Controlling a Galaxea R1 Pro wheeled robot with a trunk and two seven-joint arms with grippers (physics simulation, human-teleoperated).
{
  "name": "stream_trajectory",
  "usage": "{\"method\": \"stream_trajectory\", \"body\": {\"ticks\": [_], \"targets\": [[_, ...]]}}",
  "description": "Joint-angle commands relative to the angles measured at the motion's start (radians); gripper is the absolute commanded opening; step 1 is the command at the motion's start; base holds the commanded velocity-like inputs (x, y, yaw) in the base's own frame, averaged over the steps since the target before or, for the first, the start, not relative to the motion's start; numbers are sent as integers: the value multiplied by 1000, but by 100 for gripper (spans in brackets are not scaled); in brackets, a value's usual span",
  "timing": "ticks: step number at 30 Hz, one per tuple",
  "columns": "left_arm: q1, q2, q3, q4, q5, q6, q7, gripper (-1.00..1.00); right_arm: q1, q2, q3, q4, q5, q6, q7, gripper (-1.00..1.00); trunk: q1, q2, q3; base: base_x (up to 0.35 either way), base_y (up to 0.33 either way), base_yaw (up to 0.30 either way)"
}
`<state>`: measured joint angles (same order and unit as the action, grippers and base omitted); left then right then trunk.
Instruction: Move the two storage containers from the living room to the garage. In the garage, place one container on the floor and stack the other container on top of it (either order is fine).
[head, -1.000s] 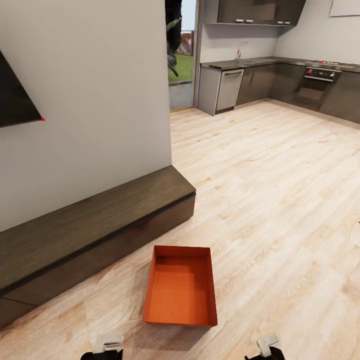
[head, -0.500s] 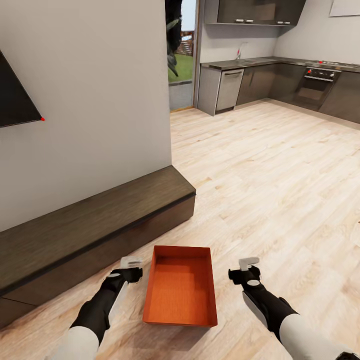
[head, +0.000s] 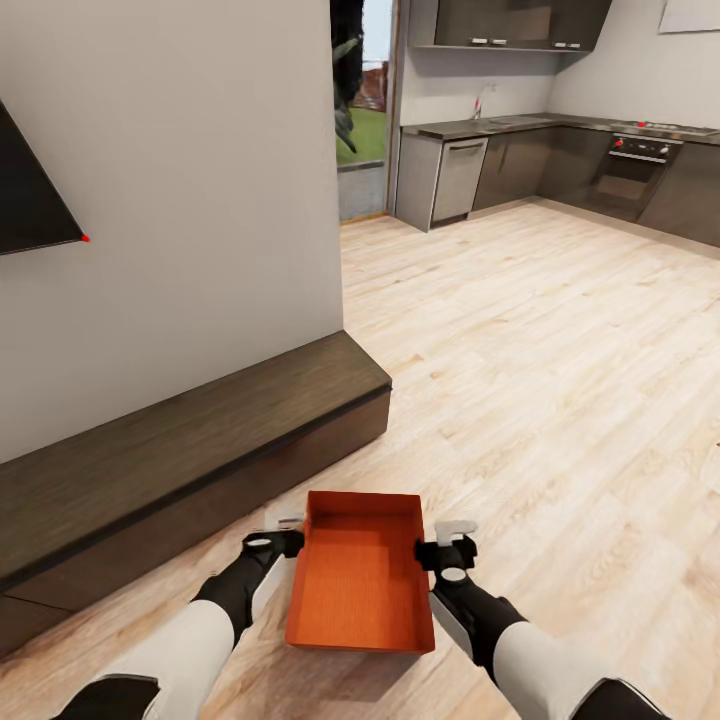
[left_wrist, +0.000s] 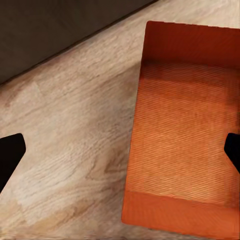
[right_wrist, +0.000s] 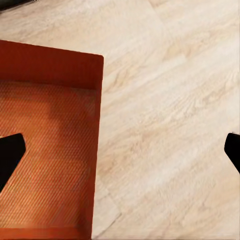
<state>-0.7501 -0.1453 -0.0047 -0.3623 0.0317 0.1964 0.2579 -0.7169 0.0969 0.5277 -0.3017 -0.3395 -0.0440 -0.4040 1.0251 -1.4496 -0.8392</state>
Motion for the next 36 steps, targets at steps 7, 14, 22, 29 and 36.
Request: {"method": "stream_trajectory", "body": {"ticks": [7,14,22,29,36], "targets": [[-1,0,0,53,5,-49,14,100,-1,17,8,27,-82,-34,-6,100,0,0,-1,0,0,0],[-2,-5,-1,91,3,-55,19,100,0,19,9,21,-98,-26,-6,100,0,0,-1,0,0,0],[-2,-12,-3,-22,7,258,11,100,-1,3,12,-87,-98,288,-7,100,0,0,-1,0,0,0],[-22,-17,-5,-61,8,385,12,100,-29,-18,10,-138,-99,409,-9,100,0,0,-1,0,0,0],[-41,-12,-3,-66,8,392,6,100,-32,-18,0,-149,-103,401,-1,100,0,0,-1,0,0,0]]}}
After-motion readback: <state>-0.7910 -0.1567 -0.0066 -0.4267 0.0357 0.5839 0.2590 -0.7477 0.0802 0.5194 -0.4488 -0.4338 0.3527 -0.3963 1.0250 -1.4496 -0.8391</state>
